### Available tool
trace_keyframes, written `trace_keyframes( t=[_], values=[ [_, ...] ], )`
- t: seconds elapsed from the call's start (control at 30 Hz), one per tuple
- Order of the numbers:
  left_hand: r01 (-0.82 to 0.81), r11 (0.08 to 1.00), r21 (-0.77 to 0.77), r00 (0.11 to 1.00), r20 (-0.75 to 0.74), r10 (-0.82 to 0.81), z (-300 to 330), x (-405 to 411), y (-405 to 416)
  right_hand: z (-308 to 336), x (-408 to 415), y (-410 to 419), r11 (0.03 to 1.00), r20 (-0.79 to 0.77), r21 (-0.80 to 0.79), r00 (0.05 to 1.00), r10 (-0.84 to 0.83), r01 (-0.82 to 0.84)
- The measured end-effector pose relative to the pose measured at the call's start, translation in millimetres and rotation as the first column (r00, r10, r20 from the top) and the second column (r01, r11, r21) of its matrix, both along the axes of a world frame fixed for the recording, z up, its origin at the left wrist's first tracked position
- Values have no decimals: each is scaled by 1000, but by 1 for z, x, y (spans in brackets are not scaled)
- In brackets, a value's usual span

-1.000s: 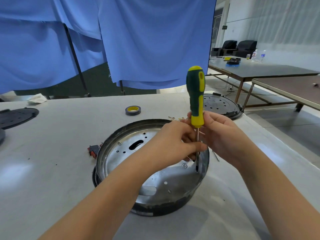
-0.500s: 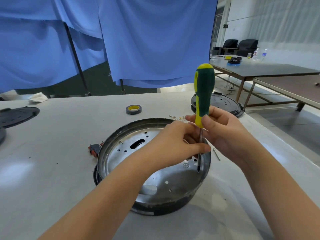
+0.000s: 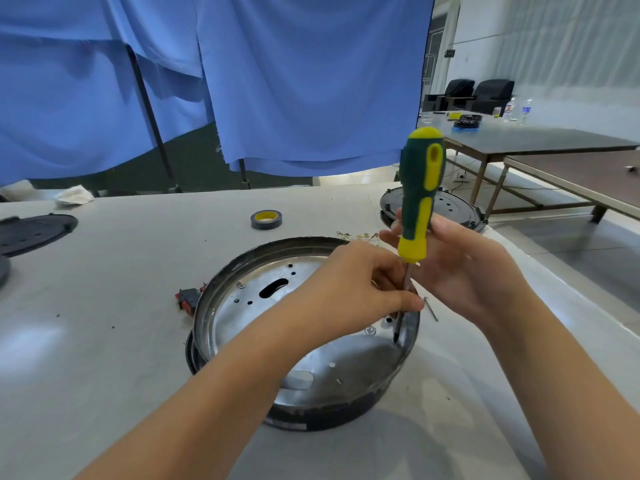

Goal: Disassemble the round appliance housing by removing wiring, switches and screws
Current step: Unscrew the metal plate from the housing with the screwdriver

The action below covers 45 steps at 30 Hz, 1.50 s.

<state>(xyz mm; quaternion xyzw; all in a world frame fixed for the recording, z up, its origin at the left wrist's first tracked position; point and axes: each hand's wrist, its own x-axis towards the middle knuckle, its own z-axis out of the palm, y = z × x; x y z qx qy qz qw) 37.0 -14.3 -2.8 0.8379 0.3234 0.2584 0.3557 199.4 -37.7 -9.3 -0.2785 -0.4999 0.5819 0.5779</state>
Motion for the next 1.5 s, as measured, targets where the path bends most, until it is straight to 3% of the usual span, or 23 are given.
trace_keyframes(
  t=[0.07, 0.23, 0.37, 0.5, 0.63, 0.73, 0.83, 0.93, 1.1, 1.2, 1.37, 1.5],
  values=[
    [-28, 999, 22, 1000, -13, 29, -1, 0, 1, 1, -1, 1, 1000, 3, 14, 1000, -16, 16],
    [-54, 999, 1, 998, -22, 54, -2, 1, 1, -3, -10, -1, 990, 184, 90, 976, -120, 105],
    [-17, 998, -61, 1000, -21, 16, -2, -1, 1, -4, -8, -2, 990, 172, 75, 976, -133, 121],
    [71, 973, -222, 997, 37, -65, 4, -7, 4, -5, -8, -2, 997, 120, 13, 990, -76, 74],
    [0, 991, -132, 1000, 27, 4, 3, -5, 3, -4, -10, -1, 998, 104, 8, 992, -69, 68],
    [-33, 994, -103, 997, 64, 40, 2, -3, 3, -5, -10, 0, 984, 217, 88, 961, -173, 157],
    [-31, 998, -61, 997, 73, 35, 0, -3, 4, -7, -8, 2, 968, 178, 107, 953, -245, 229],
    [-56, 996, -73, 996, 59, 61, -1, -4, 5, -5, -9, 0, 978, 149, 106, 969, -195, 180],
    [44, 990, -134, 998, 47, -38, 2, -7, 4, -1, -8, -3, 987, 139, 64, 978, -158, 150],
    [-21, 995, -100, 998, 51, 27, 1, -4, 3, 0, -10, -4, 991, 149, 54, 981, -128, 121],
    [-68, 998, 8, 998, 11, 68, 1, 2, 0, -1, -13, -6, 972, 253, 132, 942, -222, 194],
    [-80, 997, 21, 997, 10, 80, 0, 1, 1, -2, -12, -4, 962, 199, 143, 946, -257, 231]
  ],
)
